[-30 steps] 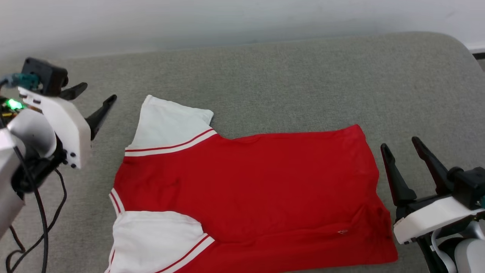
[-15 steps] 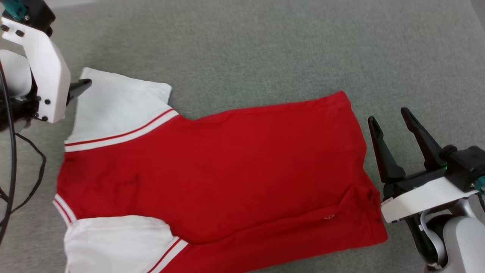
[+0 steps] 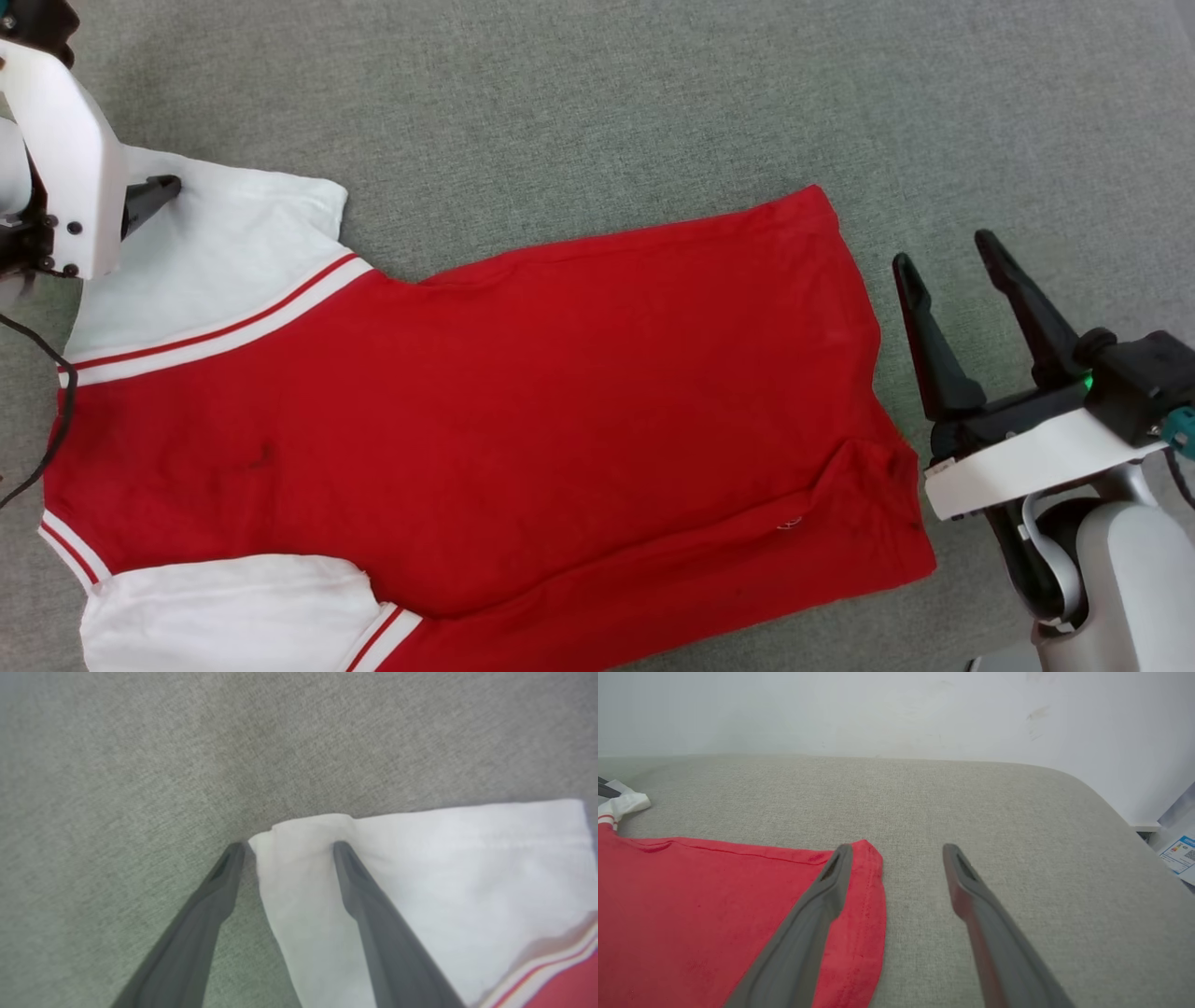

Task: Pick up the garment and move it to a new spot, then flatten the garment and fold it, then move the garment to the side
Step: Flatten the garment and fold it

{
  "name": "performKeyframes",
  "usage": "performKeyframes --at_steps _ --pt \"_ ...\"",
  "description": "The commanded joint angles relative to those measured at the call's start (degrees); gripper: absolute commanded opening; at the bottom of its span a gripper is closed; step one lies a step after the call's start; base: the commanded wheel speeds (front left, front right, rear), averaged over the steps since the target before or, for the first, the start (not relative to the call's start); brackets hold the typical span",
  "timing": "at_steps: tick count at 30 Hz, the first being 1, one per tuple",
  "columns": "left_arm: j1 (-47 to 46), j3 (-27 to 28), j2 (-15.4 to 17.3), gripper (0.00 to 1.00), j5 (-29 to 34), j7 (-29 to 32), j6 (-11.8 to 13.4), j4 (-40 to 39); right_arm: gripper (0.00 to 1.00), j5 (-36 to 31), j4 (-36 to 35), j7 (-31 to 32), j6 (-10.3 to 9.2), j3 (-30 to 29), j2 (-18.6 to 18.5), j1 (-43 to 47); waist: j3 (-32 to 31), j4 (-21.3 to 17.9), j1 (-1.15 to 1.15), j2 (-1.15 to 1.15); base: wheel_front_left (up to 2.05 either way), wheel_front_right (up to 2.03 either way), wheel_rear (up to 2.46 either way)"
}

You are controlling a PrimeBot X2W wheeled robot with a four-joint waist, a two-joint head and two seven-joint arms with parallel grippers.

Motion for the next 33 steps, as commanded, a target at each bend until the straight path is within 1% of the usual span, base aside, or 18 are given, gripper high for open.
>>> performKeyframes --at_steps 1,2,3,7,9,11,13,16,21,26,27,28,29,30,33 --pt "3.17 -2.56 -0.61 0.49 -0.27 2.04 -0.36 1.85 1.0 0.23 0.1 -0.27 -0.06 -0.27 -0.15 -1.16 -0.06 0.14 0.0 0.0 0.0 0.0 0.0" --pt "3.17 -2.88 -0.58 0.11 0.03 1.73 -0.48 1.8 1.0 0.28 0.12 -0.24 -0.06 -0.34 -0.27 -1.32 -0.18 0.25 0.0 0.0 0.0 0.0 0.0" --pt "3.13 -2.89 -0.7 0.0 -0.01 1.11 -0.64 1.86 1.0 0.33 0.13 -0.16 -0.07 -0.43 -0.45 -1.58 -0.39 0.45 0.0 0.0 0.0 0.0 0.0" --pt "1.83 -2.02 -1.41 0.0 -0.02 -2.52 -0.92 1.32 1.0 0.51 -0.44 0.82 -0.07 -1.04 -2.08 -2.97 -1.96 1.49 0.0 0.0 0.0 0.0 0.0" --pt "0.79 -1.73 -1.82 0.0 0.34 -5.01 -1.08 0.53 1.0 0.55 -0.91 2.15 -0.07 -1.28 -3.59 -3.89 -2.95 2.26 0.0 0.0 0.0 0.0 0.0" --pt "0.67 -0.75 -3.14 0.0 -1.29 -7.42 -1.17 -0.5 1.0 0.95 -1.49 4.55 -0.06 -1.28 -5.24 -4.92 -3.97 3.28 0.0 0.0 0.0 0.0 0.0" --pt "1.18 -0.47 -3.98 0.0 -2.32 -9.19 -1.15 -1.55 1.0 1.94 -2.34 7.31 -0.07 -1.31 -7.56 -6.48 -5.02 4.45 0.0 0.0 0.0 0.0 0.0" --pt "1.27 -2.16 -3.45 0.0 -0.53 -11.22 -1.18 -3.26 1.0 3.73 -2.75 12.97 -0.06 0.74 -12.33 -9.08 -6.19 6.11 0.0 0.0 0.0 0.0 0.0" --pt "2.32 -3.81 -3.57 0.0 -0.56 -14.76 -1.22 -5.48 1.0 8.76 -2.05 26.06 -0.08 8.25 -21.28 -14.82 -7.41 8.2 0.0 0.0 0.0 0.0 0.0" --pt "3.16 -5.19 -3.68 0.0 -0.96 -18.43 -1.23 -8.24 1.0 15.53 0.8 41.74 -0.08 18.53 -27.4 -20.97 -7.95 9.58 0.0 0.0 0.0 0.0 0.0" --pt "2.97 -5.89 -3.63 0.0 -0.62 -19.33 -1.24 -9.25 1.0 18.15 2.19 46.9 -0.08 21.62 -28.49 -23.57 -7.89 10.06 0.0 0.0 0.0 0.0 0.0" --pt "2.97 -5.89 -3.63 0.0 -0.62 -19.33 -1.24 -9.25 1.0 18.15 2.19 46.9 -0.08 21.62 -28.49 -23.57 -7.89 10.06 0.0 0.0 0.0 0.0 0.0" --pt "2.42 -6.4 -3.82 0.0 -0.48 -20.06 -1.24 -10.08 1.0 19.59 3.96 50.7 -0.08 24.54 -29.22 -26.13 -7.61 10.7 0.0 0.0 0.0 0.0 0.0" --pt "2.05 -6.61 -3.93 0.0 -0.31 -20.42 -1.24 -10.51 1.0 20.07 4.98 52.07 -0.08 25.96 -29.33 -27.34 -7.41 11.02 0.0 0.0 0.0 0.0 0.0" --pt "1.18 -7.23 -4.23 0.0 0.09 -21.41 -1.24 -11.48 1.0 21.31 8.5 54.24 -0.08 29.21 -28.57 -30.4 -6.69 11.95 0.0 0.0 0.0 0.0 0.0"
